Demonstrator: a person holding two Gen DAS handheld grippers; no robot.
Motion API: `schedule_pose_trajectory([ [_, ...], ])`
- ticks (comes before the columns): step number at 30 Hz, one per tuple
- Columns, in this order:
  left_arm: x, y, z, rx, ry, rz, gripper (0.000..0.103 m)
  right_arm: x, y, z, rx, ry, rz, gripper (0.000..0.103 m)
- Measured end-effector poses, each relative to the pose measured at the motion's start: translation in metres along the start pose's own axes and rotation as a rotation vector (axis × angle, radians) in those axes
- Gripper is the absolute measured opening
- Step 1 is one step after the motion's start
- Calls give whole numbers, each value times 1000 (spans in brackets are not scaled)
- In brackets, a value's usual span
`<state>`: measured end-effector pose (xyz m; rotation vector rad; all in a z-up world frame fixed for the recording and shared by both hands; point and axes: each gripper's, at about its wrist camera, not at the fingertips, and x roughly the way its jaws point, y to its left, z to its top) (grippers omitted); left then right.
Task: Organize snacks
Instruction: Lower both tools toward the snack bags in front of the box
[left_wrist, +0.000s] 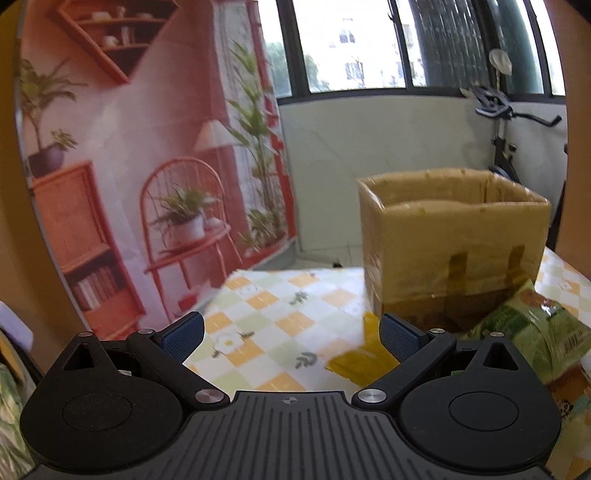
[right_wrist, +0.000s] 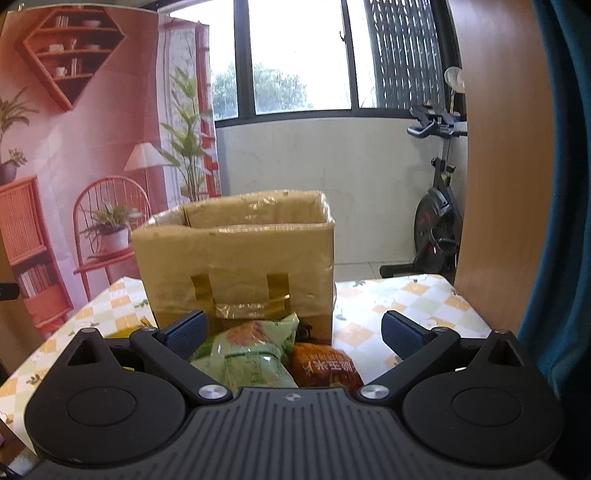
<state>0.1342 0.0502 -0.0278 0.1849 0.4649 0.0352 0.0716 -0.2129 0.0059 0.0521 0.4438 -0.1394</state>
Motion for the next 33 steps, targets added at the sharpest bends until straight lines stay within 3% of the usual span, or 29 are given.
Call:
schedule_pose_trajectory([
  [14, 44, 17, 22, -52, 32, -53, 100, 54, 6, 4, -5, 81, 44, 101],
  [23, 63, 22, 51, -61, -6, -56, 100, 90, 17, 23, -7, 100, 81, 101],
  [28, 80, 19, 53, -80, 7, -106, 100, 106, 19, 28, 3, 129, 88, 101],
  [33, 95, 14, 35, -101, 77, -183, 99, 110, 22, 24, 32, 161, 89, 101],
])
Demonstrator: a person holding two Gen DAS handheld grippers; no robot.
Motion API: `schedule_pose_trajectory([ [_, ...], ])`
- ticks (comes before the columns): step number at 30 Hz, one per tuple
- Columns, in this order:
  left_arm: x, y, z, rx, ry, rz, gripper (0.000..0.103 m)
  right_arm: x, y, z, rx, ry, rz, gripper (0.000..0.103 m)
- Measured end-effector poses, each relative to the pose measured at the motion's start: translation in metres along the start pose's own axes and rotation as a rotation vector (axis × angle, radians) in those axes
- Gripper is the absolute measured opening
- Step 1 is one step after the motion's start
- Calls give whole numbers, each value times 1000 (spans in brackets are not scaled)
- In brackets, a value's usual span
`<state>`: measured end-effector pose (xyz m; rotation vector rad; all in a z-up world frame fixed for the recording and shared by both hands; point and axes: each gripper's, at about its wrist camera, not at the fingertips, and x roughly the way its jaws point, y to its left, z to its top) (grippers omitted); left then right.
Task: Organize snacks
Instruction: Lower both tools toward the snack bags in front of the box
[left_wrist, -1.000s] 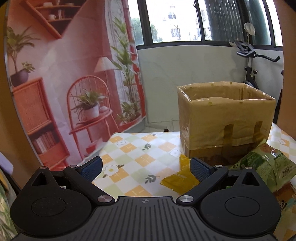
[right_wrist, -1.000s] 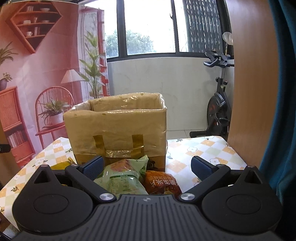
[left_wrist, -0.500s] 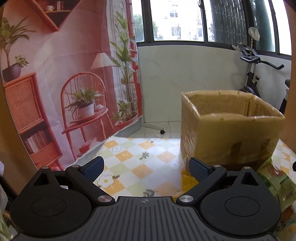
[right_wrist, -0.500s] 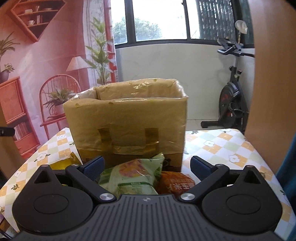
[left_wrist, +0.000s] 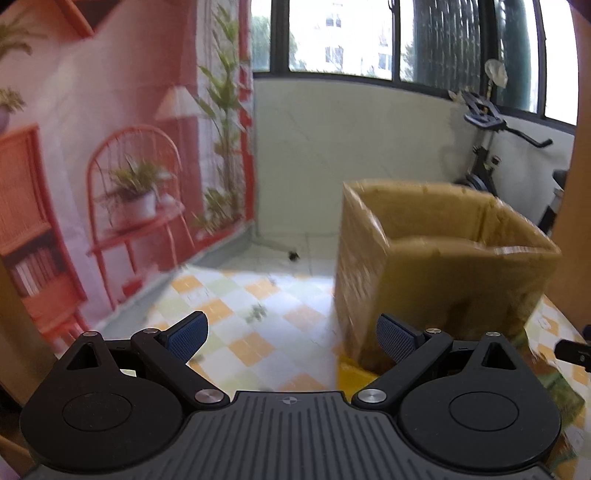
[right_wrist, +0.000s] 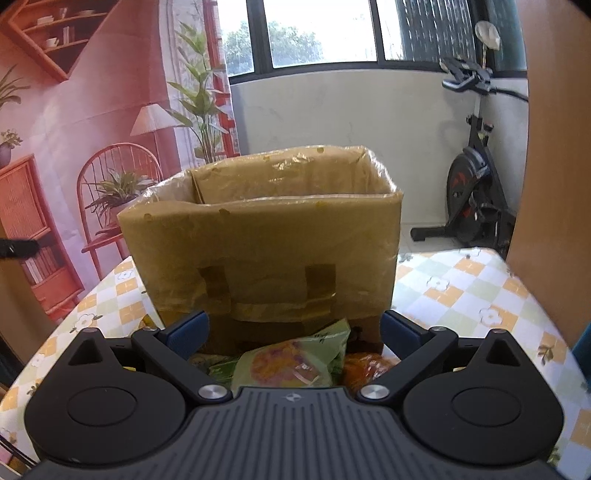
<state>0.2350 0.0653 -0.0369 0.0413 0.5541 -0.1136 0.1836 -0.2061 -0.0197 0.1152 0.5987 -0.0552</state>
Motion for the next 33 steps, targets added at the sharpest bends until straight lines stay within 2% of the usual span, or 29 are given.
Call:
schedule_pose_trajectory([
  [5, 1, 6, -32, 10, 79, -53, 97, 1, 13, -15, 11, 47, 34, 99],
  [9, -7, 12, -56, 13, 129, -62, 96, 6, 34, -26, 5, 82, 92, 95],
  [14, -10, 14, -71, -10, 162, -89, 96, 6, 57, -26, -38, 70, 157, 91],
  [17, -10, 6, -81, -15, 176, -104, 96, 13, 69, -29, -66, 91, 180, 85],
  [23, 9, -3, -102, -14, 285, -163, 96, 25, 88, -43, -112, 157, 225, 84],
  [27, 10, -2, -108, -24, 307, -204, 96, 30, 93, -53, -170, 186, 210, 79],
  [30, 18, -5, -111, -27, 335, -244, 96, 35, 88, -57, -146, 206, 200, 78],
  [33, 24, -12, -116, -4, 345, -239, 96, 38, 83, -61, -120, 221, 195, 76],
])
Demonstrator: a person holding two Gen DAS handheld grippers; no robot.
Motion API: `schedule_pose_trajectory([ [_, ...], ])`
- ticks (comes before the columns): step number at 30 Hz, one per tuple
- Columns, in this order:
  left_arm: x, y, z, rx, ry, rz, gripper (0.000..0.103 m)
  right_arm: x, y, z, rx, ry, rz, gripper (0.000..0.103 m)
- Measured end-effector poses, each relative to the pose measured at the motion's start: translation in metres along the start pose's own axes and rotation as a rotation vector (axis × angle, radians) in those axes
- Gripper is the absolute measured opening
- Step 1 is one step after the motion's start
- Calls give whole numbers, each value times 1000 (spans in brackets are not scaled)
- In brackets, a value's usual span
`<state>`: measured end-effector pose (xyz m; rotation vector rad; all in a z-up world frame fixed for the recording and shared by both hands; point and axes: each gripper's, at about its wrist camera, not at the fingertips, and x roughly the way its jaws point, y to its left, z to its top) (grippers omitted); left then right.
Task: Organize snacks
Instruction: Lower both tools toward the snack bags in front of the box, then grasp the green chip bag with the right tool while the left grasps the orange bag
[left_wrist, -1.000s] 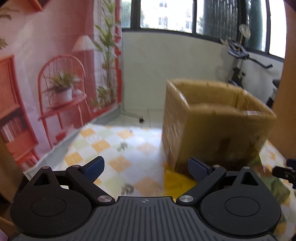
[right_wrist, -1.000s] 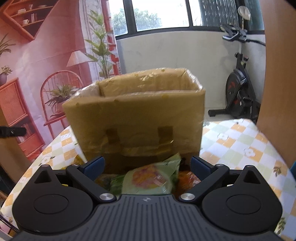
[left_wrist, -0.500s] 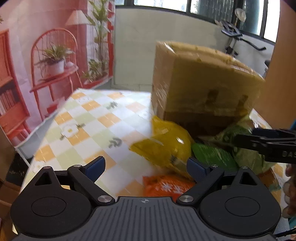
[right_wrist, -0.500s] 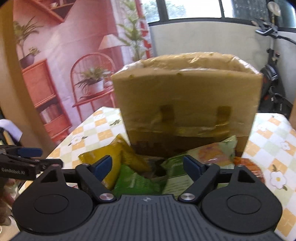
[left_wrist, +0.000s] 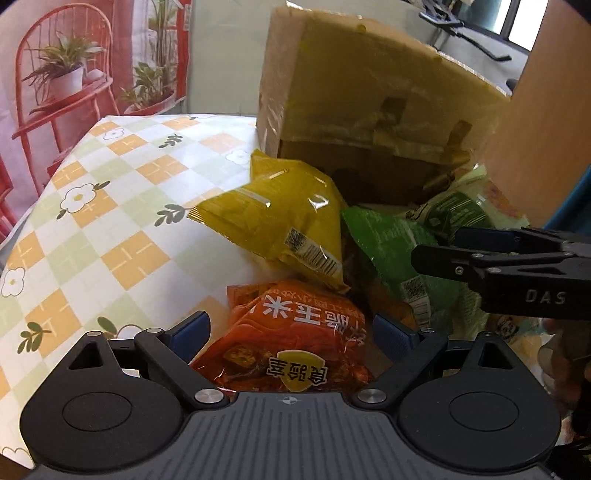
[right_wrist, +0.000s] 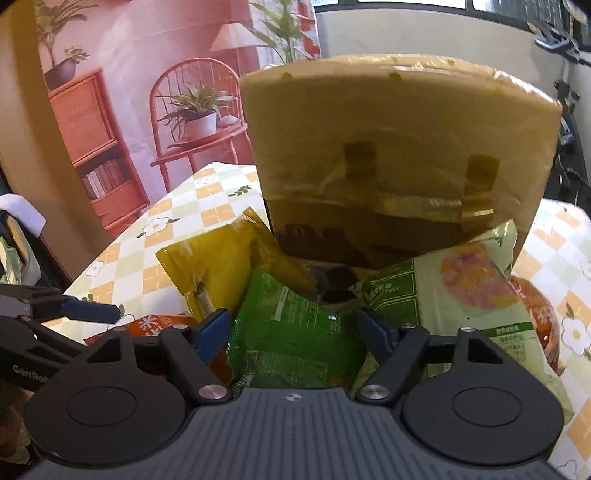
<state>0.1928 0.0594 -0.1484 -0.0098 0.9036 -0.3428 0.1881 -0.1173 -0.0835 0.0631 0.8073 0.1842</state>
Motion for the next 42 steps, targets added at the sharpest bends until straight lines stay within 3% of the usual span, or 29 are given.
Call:
schedule_pose_trajectory([
  [6, 7, -8, -6, 59, 24, 19, 96, -1, -5, -4, 15, 8, 8, 76],
  [15, 18, 4, -4, -24, 42, 0, 97, 0, -5, -4, 21, 9, 8, 76],
  [18, 17, 1, -4, -3, 26, 16, 86, 0, -5, -4, 22, 10, 7, 76],
  [26, 10, 25, -7, -95, 12, 60, 82, 4, -1, -4, 8, 18, -4, 78],
  [33, 5, 43, -14, -193, -12, 65, 81, 16, 13, -7, -63, 45, -43, 87],
  [42, 6, 46, -16, -205, -34, 62, 81, 38, 38, -17, -193, 65, -166, 91],
])
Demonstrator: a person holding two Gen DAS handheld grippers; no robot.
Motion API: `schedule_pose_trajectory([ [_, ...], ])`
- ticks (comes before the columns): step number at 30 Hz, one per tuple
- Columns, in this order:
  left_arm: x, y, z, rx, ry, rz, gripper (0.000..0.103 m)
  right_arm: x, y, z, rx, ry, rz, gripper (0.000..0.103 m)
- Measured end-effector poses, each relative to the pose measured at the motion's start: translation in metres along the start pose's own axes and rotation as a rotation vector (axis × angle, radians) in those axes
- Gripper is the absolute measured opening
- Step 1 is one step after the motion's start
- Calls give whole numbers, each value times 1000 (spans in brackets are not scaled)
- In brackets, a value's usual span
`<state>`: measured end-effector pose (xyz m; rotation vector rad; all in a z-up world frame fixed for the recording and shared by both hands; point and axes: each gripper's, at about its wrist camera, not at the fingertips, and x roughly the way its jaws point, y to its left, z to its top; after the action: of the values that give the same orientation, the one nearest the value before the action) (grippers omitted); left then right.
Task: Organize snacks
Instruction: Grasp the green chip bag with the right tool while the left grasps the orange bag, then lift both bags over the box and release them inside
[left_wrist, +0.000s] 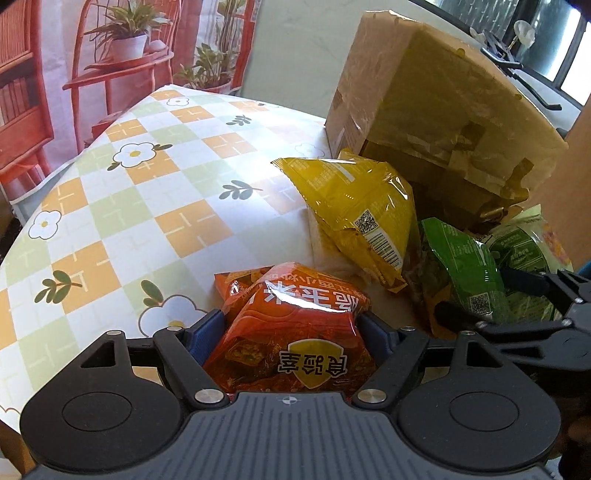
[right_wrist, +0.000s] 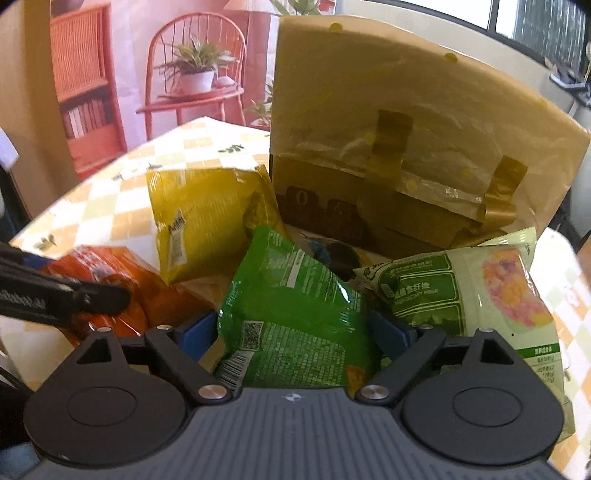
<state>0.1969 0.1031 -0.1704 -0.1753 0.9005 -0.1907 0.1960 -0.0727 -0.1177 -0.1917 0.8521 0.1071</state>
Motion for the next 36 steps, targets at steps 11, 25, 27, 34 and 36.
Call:
schedule_pose_trajectory([
  [11, -11, -1, -4, 0, -17, 9, 80, 1, 6, -10, -69, -31, -17, 80],
  [25, -50, -5, 6, -2, -100, 32, 80, -44, -46, 8, 198, -158, 171, 72],
  [27, -55, -4, 7, -3, -110, 41, 80, -48, -50, 11, 214, -175, 179, 72],
  [34, -73, -11, 20, 27, -187, 101, 80, -65, -74, 20, 292, -259, 223, 71],
  [36, -76, -12, 24, 25, -206, 100, 80, -69, -81, 21, 312, -280, 228, 71],
])
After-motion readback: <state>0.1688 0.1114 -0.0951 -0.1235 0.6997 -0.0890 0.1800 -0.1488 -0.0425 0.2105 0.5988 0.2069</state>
